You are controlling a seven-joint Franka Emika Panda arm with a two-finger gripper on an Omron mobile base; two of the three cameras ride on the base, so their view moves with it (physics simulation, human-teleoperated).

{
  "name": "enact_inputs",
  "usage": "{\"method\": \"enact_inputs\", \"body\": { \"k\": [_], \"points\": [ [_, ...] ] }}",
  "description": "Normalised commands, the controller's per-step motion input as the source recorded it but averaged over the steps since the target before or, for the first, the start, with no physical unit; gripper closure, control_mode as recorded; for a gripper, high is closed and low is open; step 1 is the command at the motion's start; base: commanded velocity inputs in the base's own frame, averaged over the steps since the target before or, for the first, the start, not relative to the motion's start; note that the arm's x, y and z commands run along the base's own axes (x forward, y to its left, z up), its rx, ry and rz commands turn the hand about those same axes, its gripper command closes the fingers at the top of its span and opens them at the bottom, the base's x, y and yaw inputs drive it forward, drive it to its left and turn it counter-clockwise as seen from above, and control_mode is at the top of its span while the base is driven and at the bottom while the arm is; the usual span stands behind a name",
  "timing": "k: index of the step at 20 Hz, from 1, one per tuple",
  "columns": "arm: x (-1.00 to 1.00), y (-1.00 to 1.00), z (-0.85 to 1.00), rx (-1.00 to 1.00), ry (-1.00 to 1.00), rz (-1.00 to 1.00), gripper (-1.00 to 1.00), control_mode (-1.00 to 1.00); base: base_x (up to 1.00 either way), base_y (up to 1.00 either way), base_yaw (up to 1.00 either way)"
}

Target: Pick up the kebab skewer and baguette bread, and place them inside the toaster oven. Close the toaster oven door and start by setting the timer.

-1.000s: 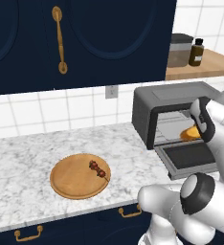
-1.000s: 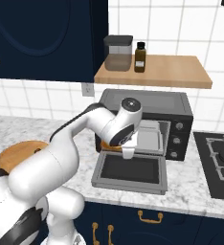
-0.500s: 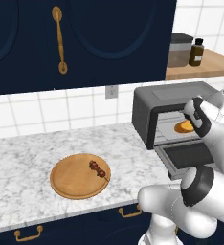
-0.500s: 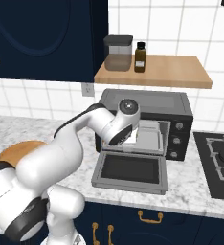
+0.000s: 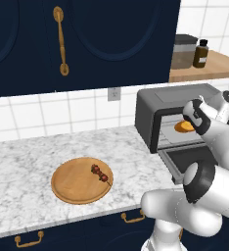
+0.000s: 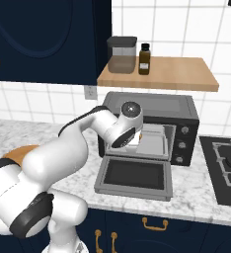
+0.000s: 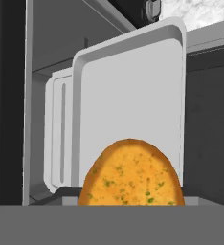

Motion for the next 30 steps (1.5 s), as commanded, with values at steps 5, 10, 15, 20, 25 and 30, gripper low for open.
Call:
{"method": "enact_inputs", "body": {
  "k": [5, 10, 15, 20, 25, 30],
  "points": [
    [0.34, 0.0, -0.03, 0.01, -0.06, 0.0, 1.0, -1.0, 0.0, 0.0, 0.0],
    [0.39, 0.0, -0.19, 0.0, 0.0, 0.0, 1.0, -1.0, 0.0, 0.0, 0.0],
    [0.42, 0.0, -0.16, 0.0, 0.0, 0.0, 1.0, -1.0, 0.0, 0.0, 0.0],
    [0.25, 0.01, -0.13, 0.0, 0.0, 0.0, -1.0, -1.0, 0.0, 0.0, 0.0],
    [0.0, 0.0, 0.0, 0.0, 0.0, 0.0, -1.0, -1.0, 0.0, 0.0, 0.0],
    [0.0, 0.0, 0.0, 0.0, 0.0, 0.0, -1.0, -1.0, 0.0, 0.0, 0.0]
  ]
}}
